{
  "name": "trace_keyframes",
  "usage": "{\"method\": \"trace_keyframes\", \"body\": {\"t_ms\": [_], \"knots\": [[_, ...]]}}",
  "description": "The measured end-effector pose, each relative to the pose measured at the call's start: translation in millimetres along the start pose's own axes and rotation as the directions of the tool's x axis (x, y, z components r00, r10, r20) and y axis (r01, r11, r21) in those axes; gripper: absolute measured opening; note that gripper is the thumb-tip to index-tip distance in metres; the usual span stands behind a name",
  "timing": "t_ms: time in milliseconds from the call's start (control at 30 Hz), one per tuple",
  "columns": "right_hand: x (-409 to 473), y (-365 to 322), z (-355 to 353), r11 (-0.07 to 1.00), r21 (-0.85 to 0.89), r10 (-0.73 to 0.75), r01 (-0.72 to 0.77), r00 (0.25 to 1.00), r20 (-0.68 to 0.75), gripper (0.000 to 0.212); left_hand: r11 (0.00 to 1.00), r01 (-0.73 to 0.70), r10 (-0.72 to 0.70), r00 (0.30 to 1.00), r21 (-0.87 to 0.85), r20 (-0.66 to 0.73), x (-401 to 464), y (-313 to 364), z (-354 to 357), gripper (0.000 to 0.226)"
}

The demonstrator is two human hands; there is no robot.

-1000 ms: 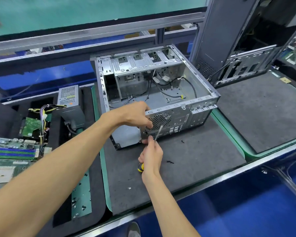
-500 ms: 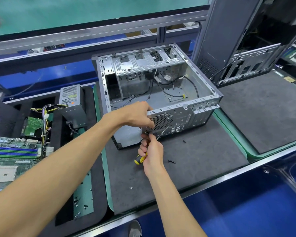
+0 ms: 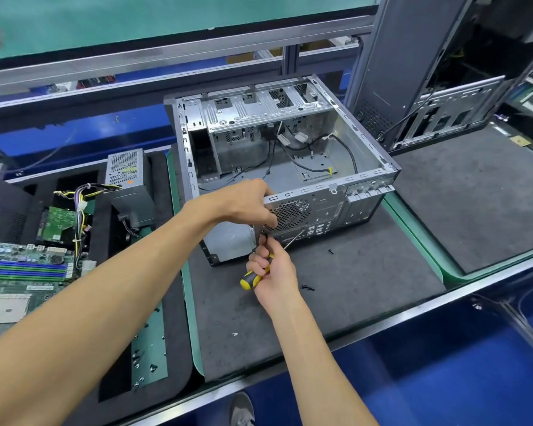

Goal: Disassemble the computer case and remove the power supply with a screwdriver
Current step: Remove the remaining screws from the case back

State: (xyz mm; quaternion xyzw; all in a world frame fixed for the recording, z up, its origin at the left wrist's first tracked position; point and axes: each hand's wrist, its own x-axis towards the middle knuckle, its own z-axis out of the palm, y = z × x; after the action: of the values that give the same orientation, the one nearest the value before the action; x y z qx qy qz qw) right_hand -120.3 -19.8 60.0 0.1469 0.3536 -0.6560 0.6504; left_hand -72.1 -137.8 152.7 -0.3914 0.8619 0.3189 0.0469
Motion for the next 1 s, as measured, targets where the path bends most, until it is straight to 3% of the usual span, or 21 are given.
{"method": "trace_keyframes", "body": {"t_ms": [100, 233, 367, 433, 667, 1000], "knots": [[-11, 8, -10, 0.993, -0.116, -0.018, 0.016, 1.000, -0.014, 0.030, 0.999, 0.018, -0.018, 1.000, -0.027, 0.026, 2, 1, 0, 0.019], [-34, 23, -37, 0.964, -0.265, 0.006, -0.001, 1.000, 0.016, 0.015, 0.990, 0.069, -0.057, 0.994, -0.126, 0.092, 2, 2, 0, 0.013], [-50, 20, -56, 0.804, -0.585, -0.039, 0.107, 0.991, 0.127, 0.021, 0.981, 0.042, -0.023, 0.994, -0.188, 0.106, 1, 3, -1, 0.009], [-53, 14, -57, 0.730, -0.666, -0.060, 0.151, 0.986, 0.158, 0.023, 0.980, 0.039, -0.018, 0.994, -0.197, 0.105, 0, 3, -1, 0.009], [-49, -3, -50, 0.681, -0.710, -0.085, 0.180, 0.982, 0.167, 0.032, 0.981, 0.031, -0.012, 0.995, -0.190, 0.099, -1, 4, -1, 0.012], [-45, -10, -52, 0.713, -0.682, -0.041, 0.159, 0.982, 0.186, 0.033, 0.984, 0.033, -0.018, 0.996, -0.177, 0.086, 0, 3, -1, 0.014]]}}
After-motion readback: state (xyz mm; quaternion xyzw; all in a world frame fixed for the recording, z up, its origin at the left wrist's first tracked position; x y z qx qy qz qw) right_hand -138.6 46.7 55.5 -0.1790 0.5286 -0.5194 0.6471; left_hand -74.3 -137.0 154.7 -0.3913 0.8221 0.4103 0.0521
